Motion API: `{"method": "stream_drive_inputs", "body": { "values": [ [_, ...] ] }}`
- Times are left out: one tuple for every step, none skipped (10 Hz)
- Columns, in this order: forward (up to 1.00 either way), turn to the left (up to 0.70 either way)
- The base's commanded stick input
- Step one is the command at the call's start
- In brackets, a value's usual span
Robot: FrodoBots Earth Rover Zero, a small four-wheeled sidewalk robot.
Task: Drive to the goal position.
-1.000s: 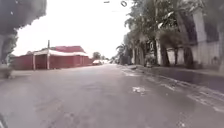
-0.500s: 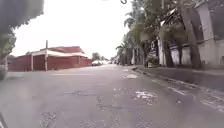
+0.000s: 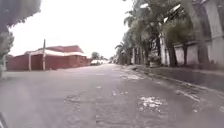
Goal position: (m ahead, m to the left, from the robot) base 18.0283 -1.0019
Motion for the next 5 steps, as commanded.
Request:
{"method": "stream_drive_inputs", "body": {
  "values": [
    [0.7, 0.0],
    [0.7, 0.0],
    [0.7, 0.0],
    [0.7, 0.0],
    [0.7, 0.0]
  ]
}}
